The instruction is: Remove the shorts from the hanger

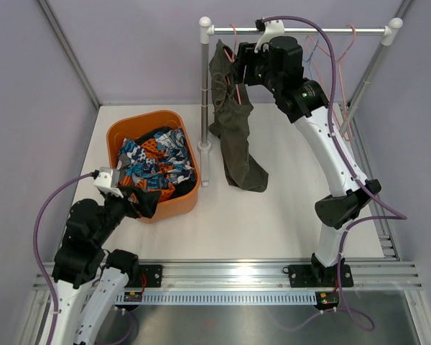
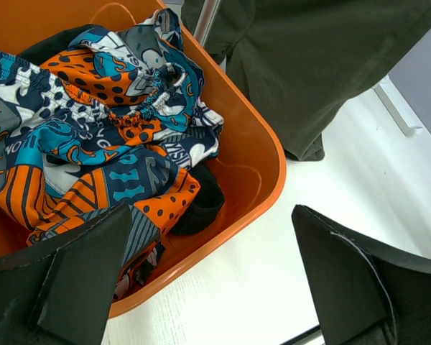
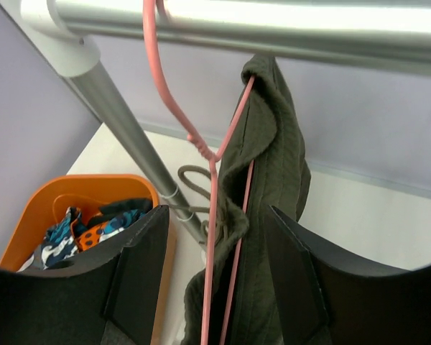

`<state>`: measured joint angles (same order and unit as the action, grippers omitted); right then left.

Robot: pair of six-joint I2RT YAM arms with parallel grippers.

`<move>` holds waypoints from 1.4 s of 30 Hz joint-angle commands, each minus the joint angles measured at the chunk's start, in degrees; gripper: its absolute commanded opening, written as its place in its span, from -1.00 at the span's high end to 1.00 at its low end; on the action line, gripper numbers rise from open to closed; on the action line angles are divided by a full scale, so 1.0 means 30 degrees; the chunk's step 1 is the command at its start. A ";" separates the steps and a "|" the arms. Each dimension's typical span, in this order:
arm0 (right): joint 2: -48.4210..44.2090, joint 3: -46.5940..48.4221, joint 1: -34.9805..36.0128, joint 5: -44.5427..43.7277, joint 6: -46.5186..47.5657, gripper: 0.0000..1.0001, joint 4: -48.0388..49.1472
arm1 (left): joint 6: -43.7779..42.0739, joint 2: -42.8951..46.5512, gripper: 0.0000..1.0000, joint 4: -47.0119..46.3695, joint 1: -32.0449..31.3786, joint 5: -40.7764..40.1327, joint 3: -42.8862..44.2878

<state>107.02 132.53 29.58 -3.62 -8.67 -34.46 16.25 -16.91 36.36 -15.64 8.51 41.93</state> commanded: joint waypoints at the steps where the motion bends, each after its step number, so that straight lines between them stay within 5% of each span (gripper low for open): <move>1: 0.0505 0.0092 0.0100 -0.1195 0.0779 -0.27 0.2372 | -0.0290 0.0157 -0.98 -0.0928 -0.0090 -0.0347 -0.0032; 29: 0.2704 -0.0261 0.0100 -0.2749 0.2068 -0.11 0.6859 | -0.0261 0.0069 -0.98 -0.0899 -0.0207 -0.0435 -0.0091; 35: 0.3057 0.0385 0.0129 -0.2779 0.2098 0.17 0.6417 | -0.0290 0.0040 -0.98 -0.0899 -0.0324 -0.0523 -0.0091; 42: 0.2764 0.0442 0.0100 -0.2837 0.2244 0.93 0.6301 | -0.0261 0.0040 -0.98 -0.0899 -0.0354 -0.0523 -0.0091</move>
<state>116.66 131.66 29.63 -10.22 -2.11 -17.37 16.25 -16.91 36.34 -16.25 7.86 41.85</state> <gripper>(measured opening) 0.085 0.988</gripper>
